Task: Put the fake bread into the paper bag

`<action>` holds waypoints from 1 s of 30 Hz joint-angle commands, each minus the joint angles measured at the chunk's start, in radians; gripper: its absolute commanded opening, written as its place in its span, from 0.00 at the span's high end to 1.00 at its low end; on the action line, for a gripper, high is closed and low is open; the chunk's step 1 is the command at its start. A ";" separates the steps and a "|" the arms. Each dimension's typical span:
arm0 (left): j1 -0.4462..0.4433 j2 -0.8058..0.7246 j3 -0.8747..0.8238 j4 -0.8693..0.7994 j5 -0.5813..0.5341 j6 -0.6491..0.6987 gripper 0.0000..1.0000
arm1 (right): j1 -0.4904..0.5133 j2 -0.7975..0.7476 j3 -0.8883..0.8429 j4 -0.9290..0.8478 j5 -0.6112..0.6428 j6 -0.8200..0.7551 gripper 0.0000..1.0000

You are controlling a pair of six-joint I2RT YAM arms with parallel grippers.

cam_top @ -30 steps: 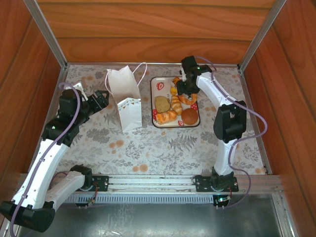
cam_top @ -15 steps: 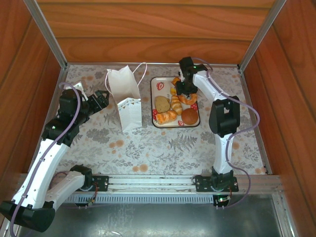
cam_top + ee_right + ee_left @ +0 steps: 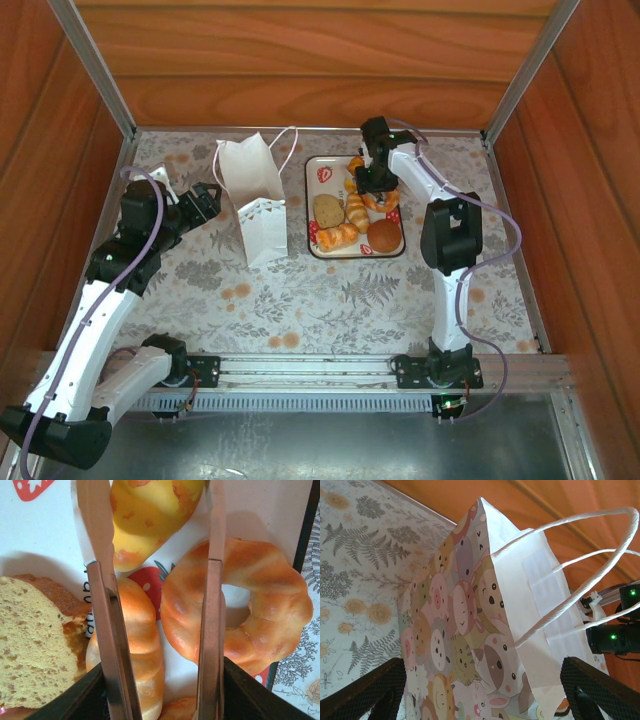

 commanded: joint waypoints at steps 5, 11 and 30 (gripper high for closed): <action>0.007 0.003 0.012 0.003 -0.009 0.021 0.15 | -0.006 -0.011 0.028 -0.032 -0.027 -0.005 0.51; 0.005 0.010 0.028 -0.001 0.003 0.018 0.16 | -0.006 -0.068 -0.008 -0.017 -0.050 0.000 0.56; -0.033 0.147 0.178 -0.098 0.009 -0.036 0.21 | -0.004 -0.358 -0.136 0.010 -0.065 0.004 0.57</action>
